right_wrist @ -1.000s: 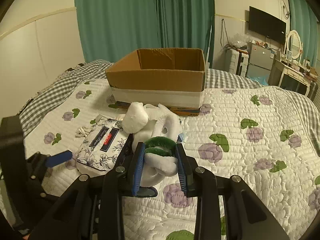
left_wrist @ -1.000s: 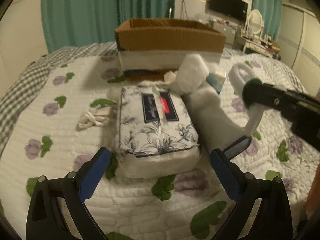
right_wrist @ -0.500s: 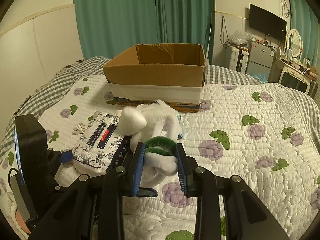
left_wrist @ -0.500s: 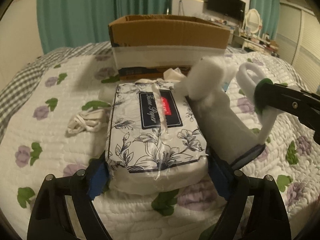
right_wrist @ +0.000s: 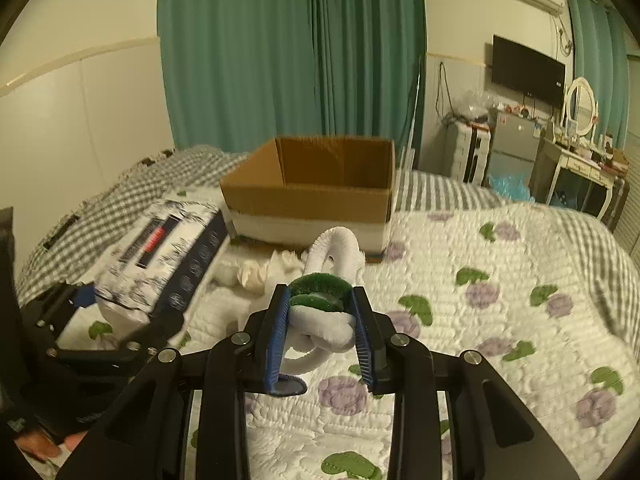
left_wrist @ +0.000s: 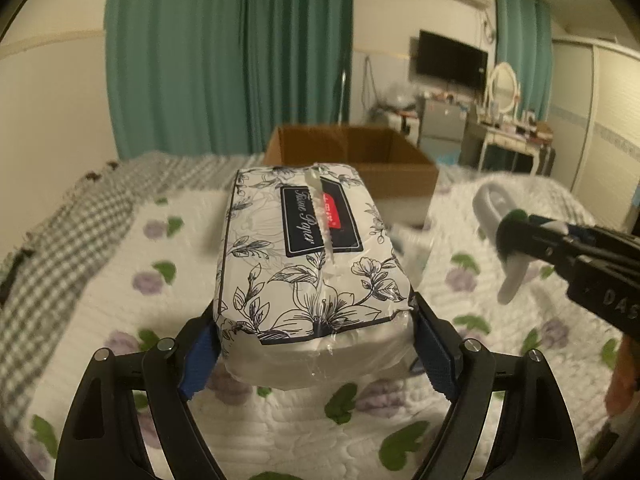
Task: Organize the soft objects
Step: 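Carry both items over the cardboard box and open both tools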
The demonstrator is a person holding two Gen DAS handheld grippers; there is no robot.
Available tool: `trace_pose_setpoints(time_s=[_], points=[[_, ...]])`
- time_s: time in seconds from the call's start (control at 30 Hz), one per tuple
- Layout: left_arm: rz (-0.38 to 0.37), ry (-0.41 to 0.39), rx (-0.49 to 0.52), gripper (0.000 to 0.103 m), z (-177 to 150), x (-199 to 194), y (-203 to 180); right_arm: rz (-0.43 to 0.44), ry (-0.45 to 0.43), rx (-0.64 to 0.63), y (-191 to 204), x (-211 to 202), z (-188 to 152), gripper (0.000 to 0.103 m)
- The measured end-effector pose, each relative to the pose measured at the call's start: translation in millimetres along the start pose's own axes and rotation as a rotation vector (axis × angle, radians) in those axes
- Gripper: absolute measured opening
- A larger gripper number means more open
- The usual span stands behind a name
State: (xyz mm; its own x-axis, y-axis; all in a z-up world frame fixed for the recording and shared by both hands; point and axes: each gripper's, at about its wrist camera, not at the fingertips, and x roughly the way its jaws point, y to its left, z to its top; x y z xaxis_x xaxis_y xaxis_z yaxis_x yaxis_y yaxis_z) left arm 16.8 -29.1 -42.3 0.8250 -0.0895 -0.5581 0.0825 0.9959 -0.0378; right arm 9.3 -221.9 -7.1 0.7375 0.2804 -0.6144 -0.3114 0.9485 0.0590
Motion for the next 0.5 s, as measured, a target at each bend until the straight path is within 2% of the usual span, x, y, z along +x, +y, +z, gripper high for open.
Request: trace_pose_setpoints(time_s=[0.13,0.27,0.4,0.5], points=[[0.002,-0.054,0.033,0.084,26,-22,1,-0.002,-0.057,-0.041,3,-22,23,0.030],[0.011,-0.132,0.068,0.084,70,-36,5,0.003,-0.116,-0.099,5,-36,57,0.030],[0.001,-0.165,0.086,0.084,112,-27,6,0.010,-0.156,-0.146,4,-34,100,0.030],[0.003,-0.160,0.099,0.084,139,-3,4,0.023,-0.162,-0.165,2,-12,134,0.030]])
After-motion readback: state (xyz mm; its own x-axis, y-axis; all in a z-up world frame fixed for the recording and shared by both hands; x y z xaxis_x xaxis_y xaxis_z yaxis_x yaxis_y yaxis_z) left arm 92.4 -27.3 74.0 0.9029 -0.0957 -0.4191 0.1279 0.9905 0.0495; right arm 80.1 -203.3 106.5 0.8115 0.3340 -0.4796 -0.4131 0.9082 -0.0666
